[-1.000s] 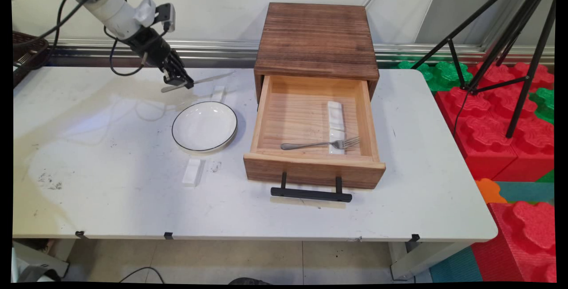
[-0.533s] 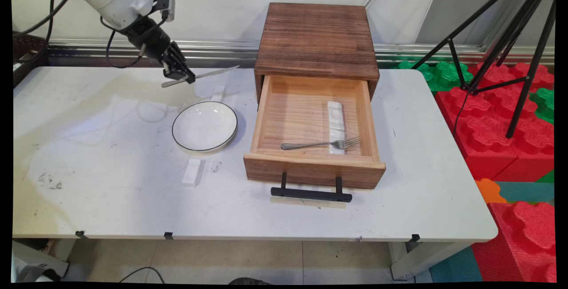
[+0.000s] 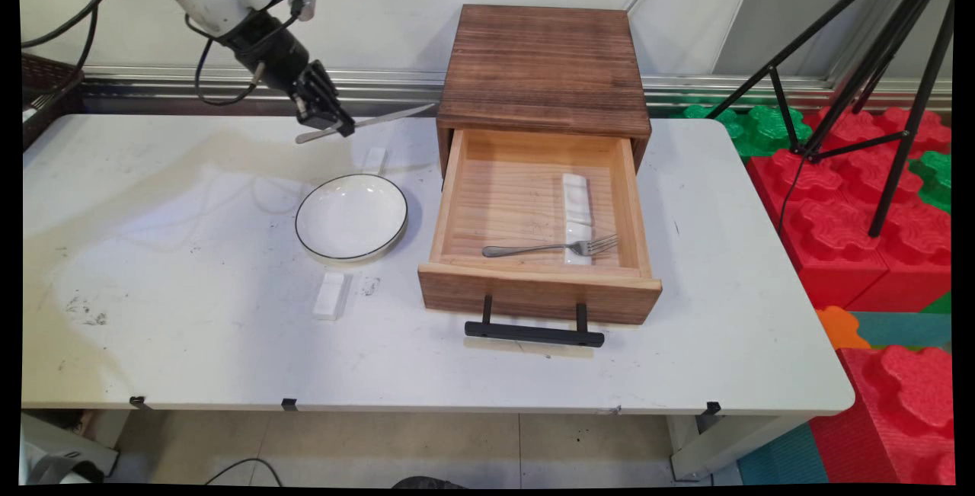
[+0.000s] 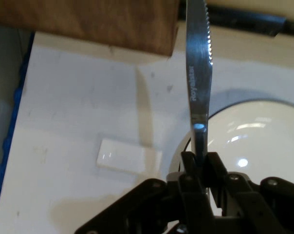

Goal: Place the picked object into the drawer

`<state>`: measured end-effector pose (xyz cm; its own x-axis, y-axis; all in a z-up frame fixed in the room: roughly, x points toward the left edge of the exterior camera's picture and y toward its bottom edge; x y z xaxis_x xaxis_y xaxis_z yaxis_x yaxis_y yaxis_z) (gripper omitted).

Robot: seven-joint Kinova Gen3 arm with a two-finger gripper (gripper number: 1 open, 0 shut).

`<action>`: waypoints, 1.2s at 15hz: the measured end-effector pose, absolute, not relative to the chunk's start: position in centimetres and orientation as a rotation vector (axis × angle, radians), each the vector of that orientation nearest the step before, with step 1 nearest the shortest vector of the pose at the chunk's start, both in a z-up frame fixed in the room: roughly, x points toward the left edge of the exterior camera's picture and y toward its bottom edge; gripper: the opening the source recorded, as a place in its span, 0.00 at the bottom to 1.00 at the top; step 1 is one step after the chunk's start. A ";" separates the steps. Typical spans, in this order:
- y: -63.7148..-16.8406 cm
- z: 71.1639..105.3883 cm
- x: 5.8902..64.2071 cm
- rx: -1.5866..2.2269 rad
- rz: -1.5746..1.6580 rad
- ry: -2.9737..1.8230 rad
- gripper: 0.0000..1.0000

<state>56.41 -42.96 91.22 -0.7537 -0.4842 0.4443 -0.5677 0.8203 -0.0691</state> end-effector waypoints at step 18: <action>-44.3 93.7 45.6 0.589 0.275 -2.520 0.00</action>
<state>45.58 -44.32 93.71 -0.7632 -0.3527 0.5415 -0.4611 0.8842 -0.0740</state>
